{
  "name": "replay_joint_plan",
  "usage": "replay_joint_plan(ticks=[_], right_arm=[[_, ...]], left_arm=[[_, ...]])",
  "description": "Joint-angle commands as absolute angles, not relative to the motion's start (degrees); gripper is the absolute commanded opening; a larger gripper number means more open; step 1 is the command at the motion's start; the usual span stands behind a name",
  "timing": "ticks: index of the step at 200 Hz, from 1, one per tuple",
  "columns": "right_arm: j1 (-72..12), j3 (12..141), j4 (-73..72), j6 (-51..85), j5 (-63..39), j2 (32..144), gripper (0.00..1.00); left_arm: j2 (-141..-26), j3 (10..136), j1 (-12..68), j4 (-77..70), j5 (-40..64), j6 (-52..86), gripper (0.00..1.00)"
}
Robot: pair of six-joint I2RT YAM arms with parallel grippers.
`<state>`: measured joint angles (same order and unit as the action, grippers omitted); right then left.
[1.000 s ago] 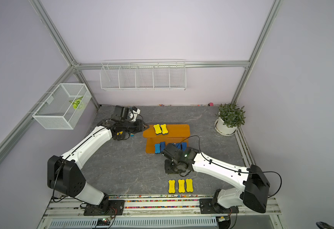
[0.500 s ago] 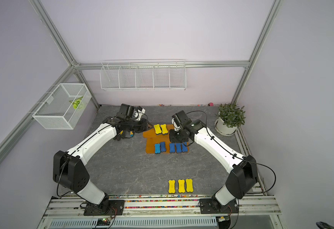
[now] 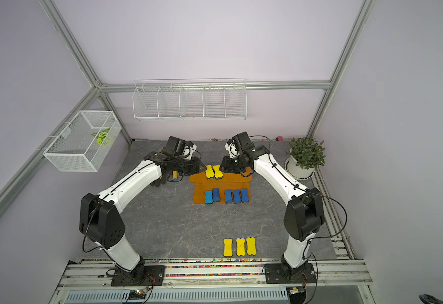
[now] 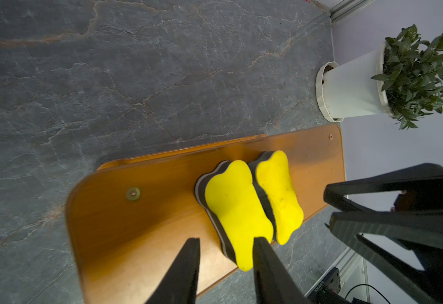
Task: Remove the whiteboard erasers from the shelf
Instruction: Pick up the whiteboard eraser from the shelf.
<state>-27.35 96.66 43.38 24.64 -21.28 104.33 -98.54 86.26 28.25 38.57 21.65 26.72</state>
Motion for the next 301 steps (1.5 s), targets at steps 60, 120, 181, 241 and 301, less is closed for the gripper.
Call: replay_joint_plan(ticks=[60,120,181,241,301], right_arm=[[-26.6,102.5,46.0,22.7,-22.9,110.1,0.37],[-26.6,102.6,45.8,23.6,-23.6,111.9,0.3],[-26.4,100.3,44.9,24.2,-23.8,112.1,0.25],[-25.8,97.1,42.5,25.7,-25.5,111.2,0.14],[-24.8,92.6,39.9,27.6,-25.1,108.8,0.05]], left_arm=[[-99.3,89.7,27.8,40.6,19.6,25.2,0.38],[-99.8,89.4,27.2,40.9,19.8,24.7,0.37],[-99.5,88.3,26.6,40.5,19.8,24.7,0.37],[-99.2,87.6,25.8,40.1,19.8,24.7,0.36],[-97.3,86.0,24.2,39.7,19.1,24.5,0.36]])
